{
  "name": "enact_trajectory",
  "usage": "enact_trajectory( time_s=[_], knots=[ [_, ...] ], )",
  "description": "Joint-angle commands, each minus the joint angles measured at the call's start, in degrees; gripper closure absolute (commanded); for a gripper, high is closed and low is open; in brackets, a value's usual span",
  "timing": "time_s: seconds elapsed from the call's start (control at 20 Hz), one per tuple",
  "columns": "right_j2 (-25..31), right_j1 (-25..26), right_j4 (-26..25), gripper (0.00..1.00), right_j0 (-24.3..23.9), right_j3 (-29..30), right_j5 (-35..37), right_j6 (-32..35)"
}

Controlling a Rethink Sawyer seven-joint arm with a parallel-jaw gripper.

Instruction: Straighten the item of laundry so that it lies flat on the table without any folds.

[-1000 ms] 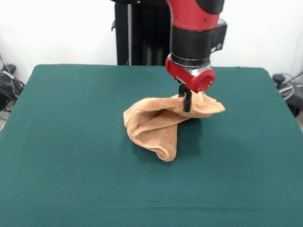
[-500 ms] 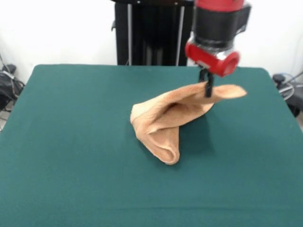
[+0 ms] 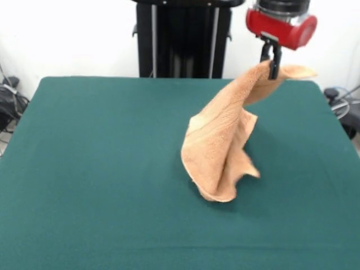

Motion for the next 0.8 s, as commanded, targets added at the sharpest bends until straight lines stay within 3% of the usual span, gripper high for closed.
enact_trajectory(
  time_s=[0.05, 0.8],
  knots=[
    [2.38, -2.30, -0.34, 1.00, -1.63, 6.21, 1.09, 2.80],
    [6.49, -0.82, 0.01, 1.00, -5.36, 9.22, -5.13, 1.78]
  ],
)
